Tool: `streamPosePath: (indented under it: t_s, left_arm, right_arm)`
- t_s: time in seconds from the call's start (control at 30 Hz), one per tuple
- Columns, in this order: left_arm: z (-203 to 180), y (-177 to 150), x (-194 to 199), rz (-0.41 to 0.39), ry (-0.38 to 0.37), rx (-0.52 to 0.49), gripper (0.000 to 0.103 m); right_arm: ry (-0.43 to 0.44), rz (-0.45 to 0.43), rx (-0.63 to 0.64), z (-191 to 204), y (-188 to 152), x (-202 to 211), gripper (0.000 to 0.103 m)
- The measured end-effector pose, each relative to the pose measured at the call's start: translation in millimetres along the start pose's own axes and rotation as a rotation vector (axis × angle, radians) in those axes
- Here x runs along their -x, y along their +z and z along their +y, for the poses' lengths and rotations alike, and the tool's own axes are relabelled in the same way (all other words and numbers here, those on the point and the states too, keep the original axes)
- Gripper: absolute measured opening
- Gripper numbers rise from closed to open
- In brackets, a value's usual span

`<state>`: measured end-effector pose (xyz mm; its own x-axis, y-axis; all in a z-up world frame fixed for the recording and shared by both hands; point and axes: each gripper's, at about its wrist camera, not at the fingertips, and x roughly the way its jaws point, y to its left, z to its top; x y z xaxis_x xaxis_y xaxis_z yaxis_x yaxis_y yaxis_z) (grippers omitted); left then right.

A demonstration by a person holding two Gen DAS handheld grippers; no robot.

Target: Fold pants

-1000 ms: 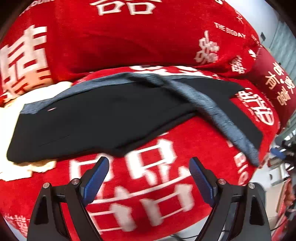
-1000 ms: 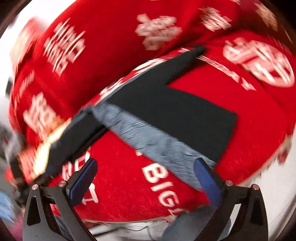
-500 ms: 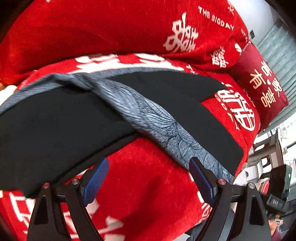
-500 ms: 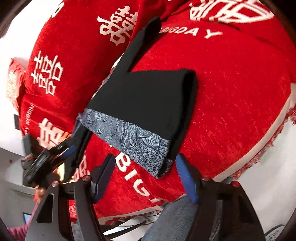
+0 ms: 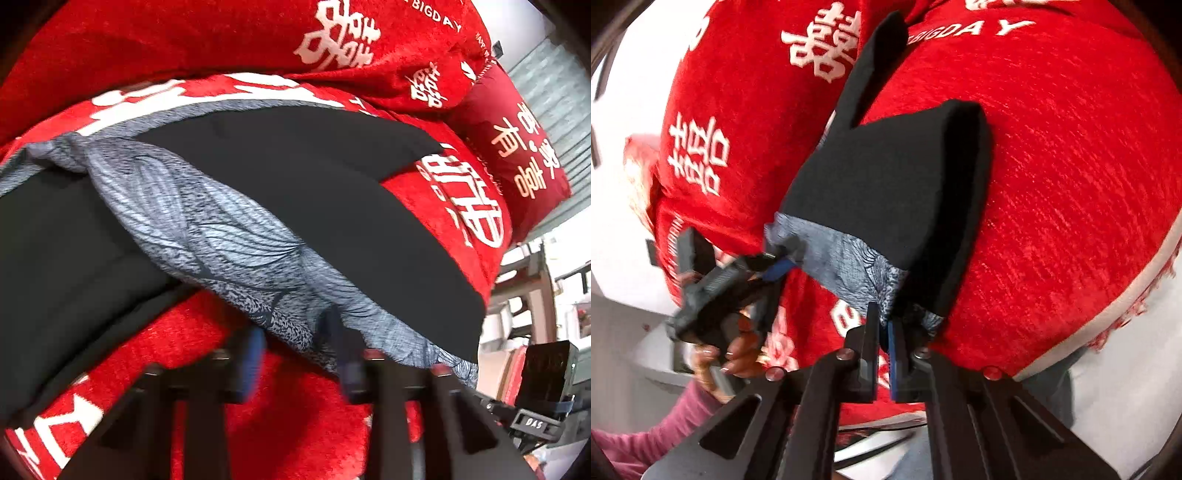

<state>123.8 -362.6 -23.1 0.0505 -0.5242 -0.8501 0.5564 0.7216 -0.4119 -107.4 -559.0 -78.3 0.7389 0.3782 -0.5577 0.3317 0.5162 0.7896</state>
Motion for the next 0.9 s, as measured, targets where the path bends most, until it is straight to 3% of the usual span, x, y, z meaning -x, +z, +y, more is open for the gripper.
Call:
streamPosePath:
  t_s: [0.13, 0.27, 0.53, 0.77, 0.83, 0.87, 0.9]
  left_arm:
    - [-8.8, 10.5, 13.3, -0.041, -0.026, -0.012, 0.027]
    - [-18.3, 31.7, 25.0, -0.084, -0.028, -0.036, 0.027]
    - [-30.8, 92.1, 37.6, -0.169, -0.012, -0.099, 0.027]
    - [-26.8, 136.7, 31.8, -0.222, 0.077, -0.124, 0.028]
    - [-20.7, 144.5, 31.8, -0.231, 0.103, -0.124, 0.041]
    - [-16.3, 148.1, 33.6, -0.248, 0.129, -0.125, 0.062]
    - [-13.7, 148.2, 35.8, -0.266, 0.148, -0.126, 0.070]
  right_arm:
    - [0.050, -0.047, 0.092, 33.9, 19.7, 14.2, 0.004]
    - [0.054, -0.090, 0.187, 70.3, 61.2, 20.9, 0.004]
    - [-0.049, -0.168, 0.364, 140.4, 170.8, 21.3, 0.004]
    - [-0.142, -0.177, 0.406, 171.6, 250.9, -23.6, 0.004]
    - [-0.176, -0.183, 0.377, 167.6, 272.5, -38.0, 0.004]
    - [-0.195, -0.188, 0.357, 162.7, 281.2, -44.3, 0.004]
    - [-0.215, -0.191, 0.334, 155.5, 290.0, -50.7, 0.004]
